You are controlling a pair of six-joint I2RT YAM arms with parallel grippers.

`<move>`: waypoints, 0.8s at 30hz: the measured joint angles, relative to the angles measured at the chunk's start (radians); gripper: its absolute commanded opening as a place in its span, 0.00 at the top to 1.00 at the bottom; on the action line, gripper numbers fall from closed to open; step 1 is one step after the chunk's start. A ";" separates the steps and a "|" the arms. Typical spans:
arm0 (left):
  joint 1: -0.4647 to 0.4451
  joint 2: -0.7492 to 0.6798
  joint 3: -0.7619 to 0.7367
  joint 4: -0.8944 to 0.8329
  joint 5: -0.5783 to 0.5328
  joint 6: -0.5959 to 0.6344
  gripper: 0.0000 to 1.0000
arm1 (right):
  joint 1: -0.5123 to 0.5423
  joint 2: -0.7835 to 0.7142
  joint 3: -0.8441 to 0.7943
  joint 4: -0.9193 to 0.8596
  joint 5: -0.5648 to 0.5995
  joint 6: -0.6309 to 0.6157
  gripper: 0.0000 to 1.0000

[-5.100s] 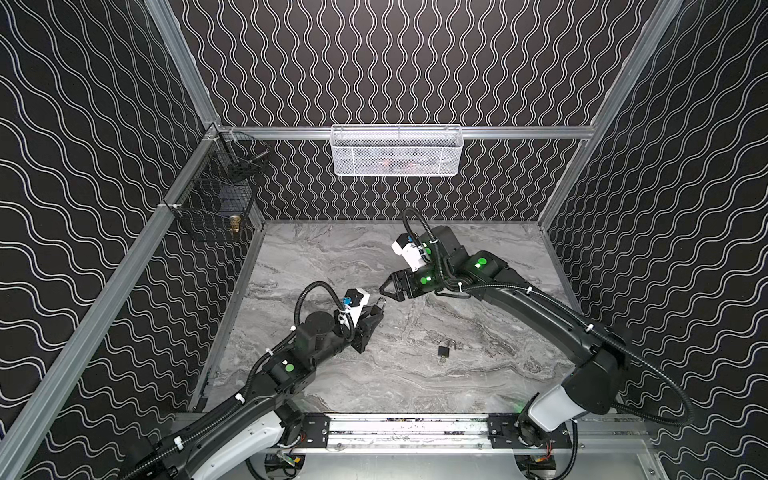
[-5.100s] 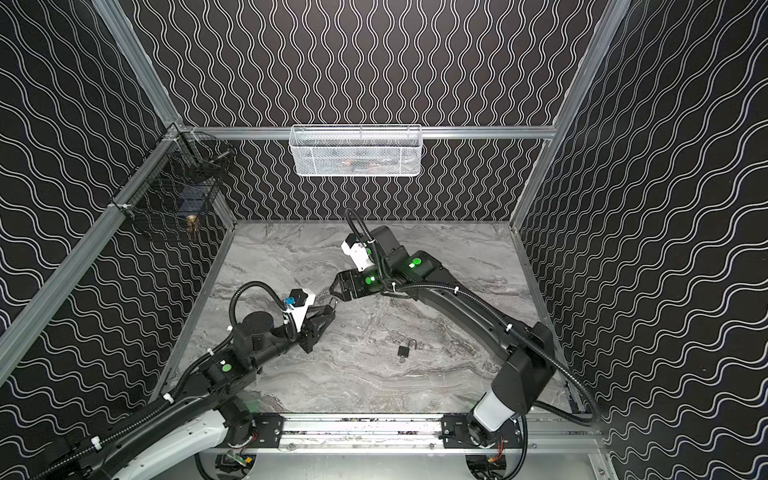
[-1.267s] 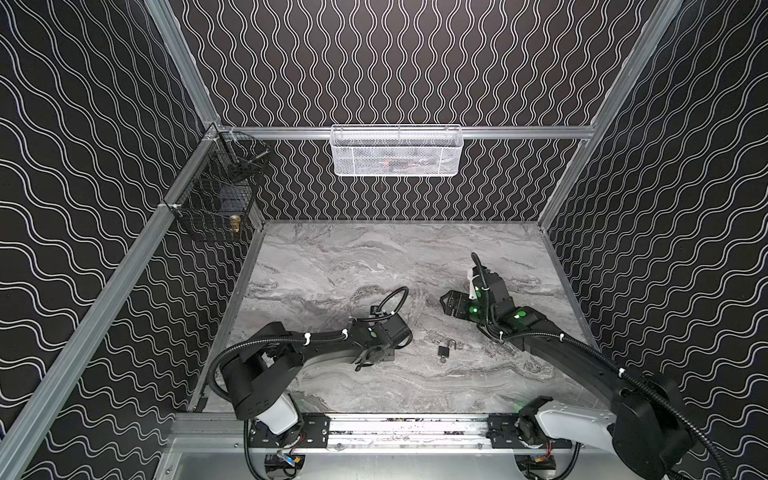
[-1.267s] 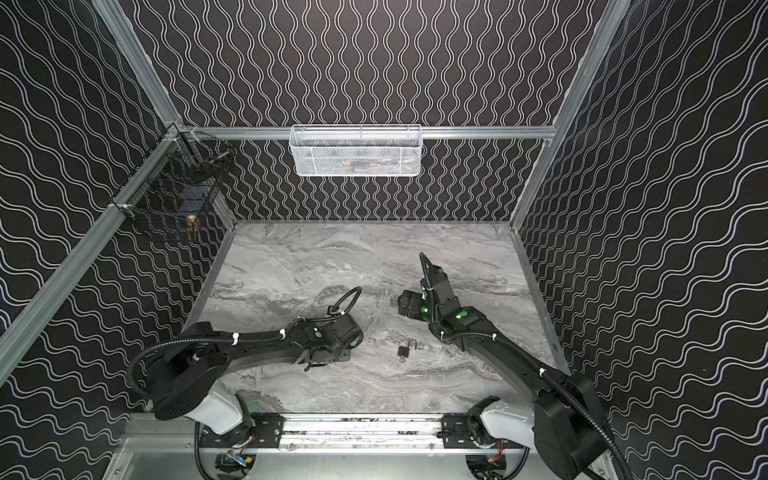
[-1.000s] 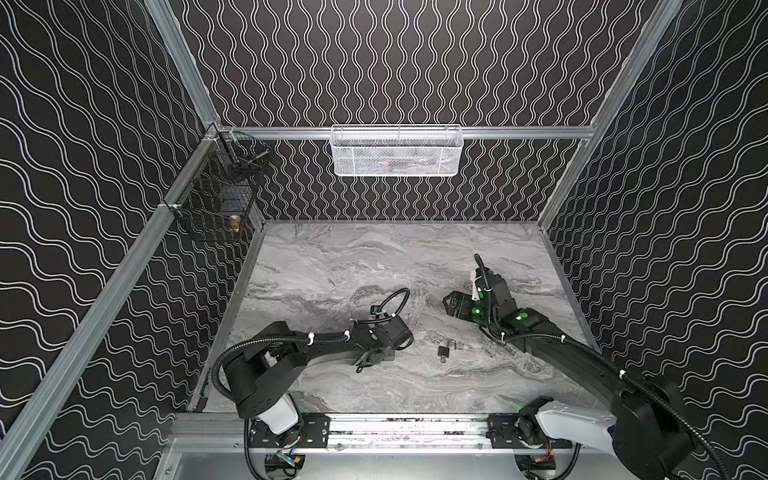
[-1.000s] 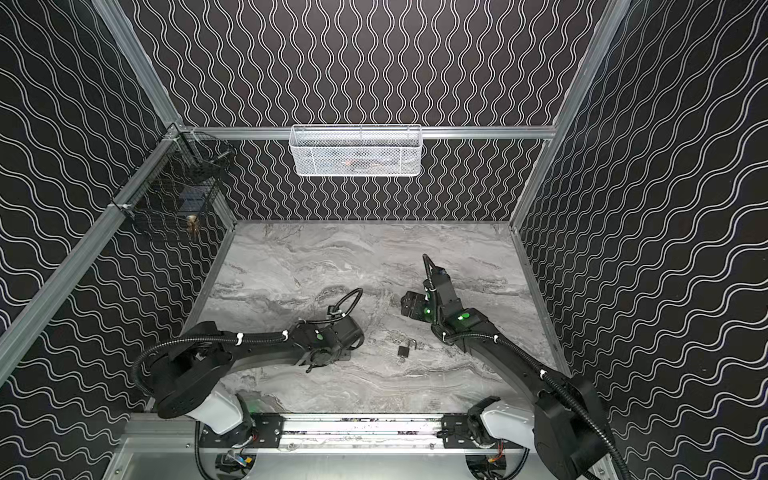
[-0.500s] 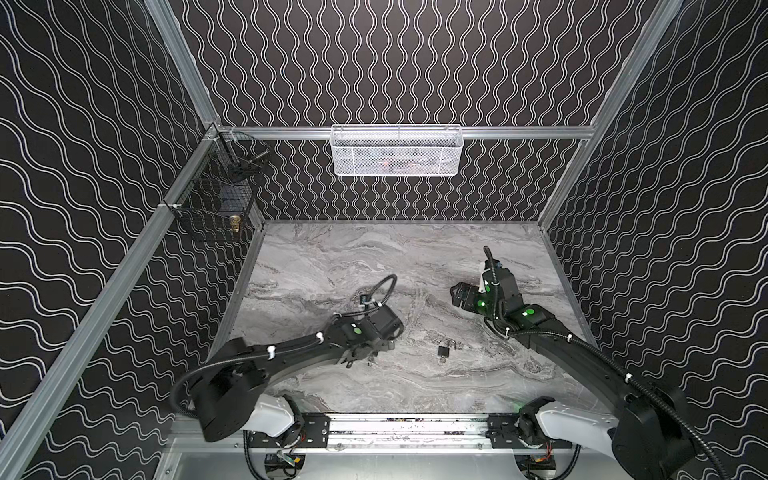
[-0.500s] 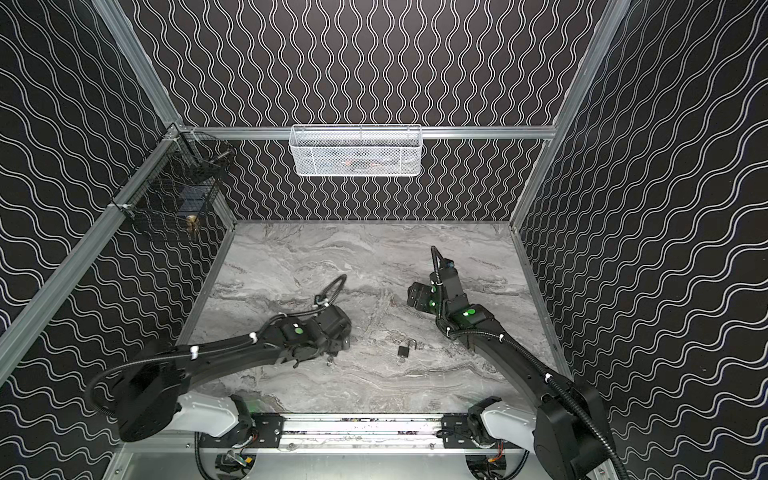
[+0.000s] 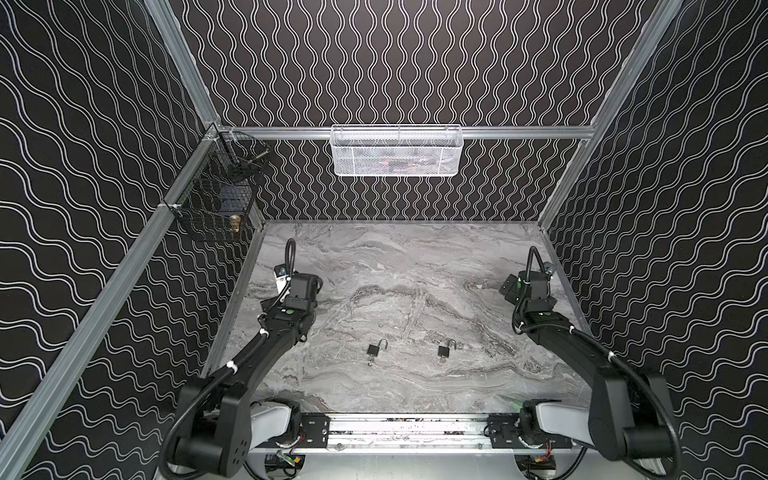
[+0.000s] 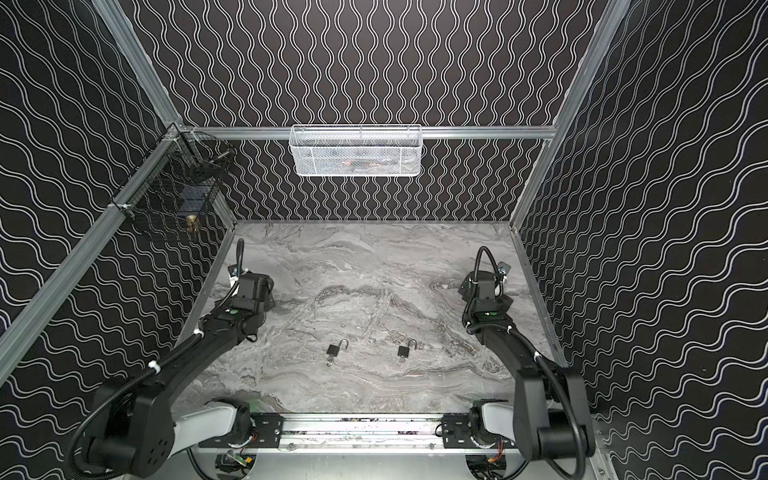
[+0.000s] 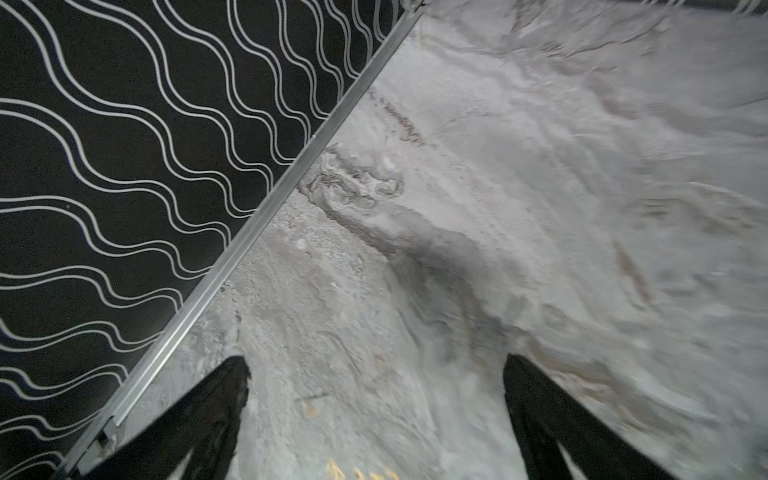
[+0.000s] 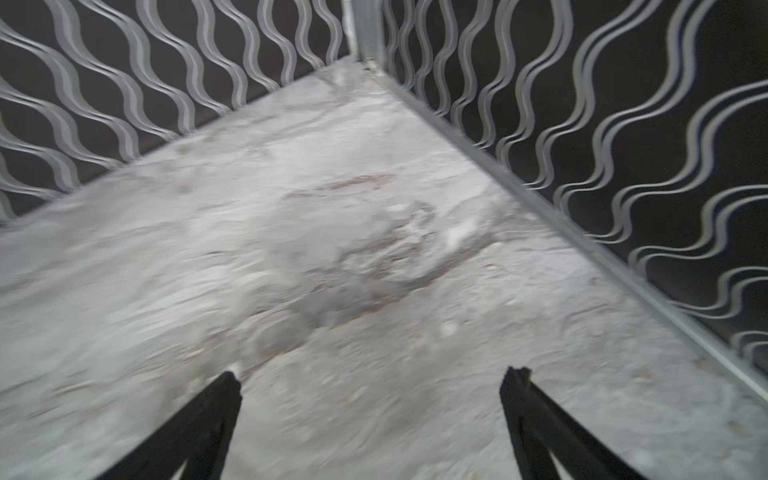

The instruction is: Unlock with the key

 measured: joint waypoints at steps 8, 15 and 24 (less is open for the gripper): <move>0.048 0.188 -0.253 0.627 0.163 0.256 0.01 | -0.060 0.144 -0.160 0.445 -0.118 -0.175 0.01; 0.053 0.345 -0.344 1.058 0.416 0.376 0.01 | -0.071 0.229 -0.303 0.787 -0.311 -0.283 0.01; 0.054 0.412 -0.278 1.135 0.447 0.395 0.01 | -0.076 0.222 -0.305 0.892 -0.380 -0.315 0.01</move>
